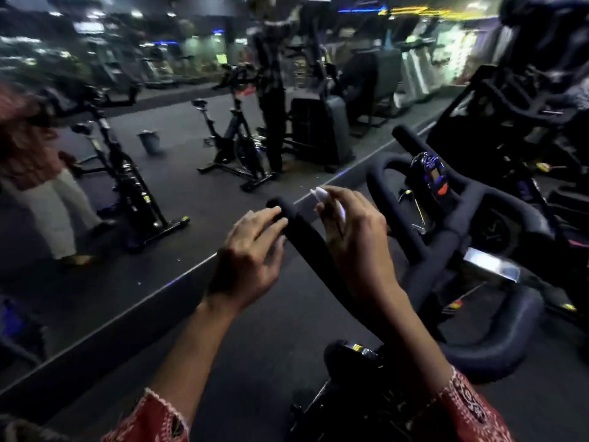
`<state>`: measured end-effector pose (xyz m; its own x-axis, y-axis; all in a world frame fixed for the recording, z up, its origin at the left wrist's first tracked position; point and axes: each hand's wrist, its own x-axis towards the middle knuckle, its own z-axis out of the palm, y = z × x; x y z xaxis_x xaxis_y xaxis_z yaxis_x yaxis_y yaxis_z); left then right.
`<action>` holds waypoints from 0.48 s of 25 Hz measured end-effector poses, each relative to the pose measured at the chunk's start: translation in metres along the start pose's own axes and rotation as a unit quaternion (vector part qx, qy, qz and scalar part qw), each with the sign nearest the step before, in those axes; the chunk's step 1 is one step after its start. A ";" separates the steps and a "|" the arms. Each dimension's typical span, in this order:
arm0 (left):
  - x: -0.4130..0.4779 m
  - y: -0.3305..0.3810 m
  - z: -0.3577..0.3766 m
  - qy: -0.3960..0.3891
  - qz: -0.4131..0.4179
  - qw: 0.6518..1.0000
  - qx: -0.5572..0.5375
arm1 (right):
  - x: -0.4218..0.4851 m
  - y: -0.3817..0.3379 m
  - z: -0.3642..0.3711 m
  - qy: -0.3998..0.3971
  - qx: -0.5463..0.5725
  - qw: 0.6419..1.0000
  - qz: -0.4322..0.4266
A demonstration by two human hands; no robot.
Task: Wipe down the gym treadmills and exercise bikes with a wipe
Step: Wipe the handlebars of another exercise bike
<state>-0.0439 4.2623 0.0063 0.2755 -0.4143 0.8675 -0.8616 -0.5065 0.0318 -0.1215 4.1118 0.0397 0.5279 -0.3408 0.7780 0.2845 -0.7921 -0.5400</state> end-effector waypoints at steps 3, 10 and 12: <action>0.006 -0.035 -0.004 0.012 -0.004 0.998 -0.056 | 0.014 -0.021 0.044 -0.047 -0.068 0.997 0.002; 0.002 -0.057 0.013 -0.019 0.051 0.989 -0.139 | -0.063 -0.002 0.054 -0.060 -0.315 0.945 -0.065; 0.001 -0.058 0.016 -0.016 0.056 0.986 -0.157 | -0.090 -0.005 0.037 -0.069 -0.345 0.935 -0.052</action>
<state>0.0131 4.2791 -0.0032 0.1799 -0.4814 0.8579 -0.9754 -0.1999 0.0924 -0.1408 4.1655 -0.0400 0.6372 -0.2131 0.7406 -0.2183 -0.9716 -0.0917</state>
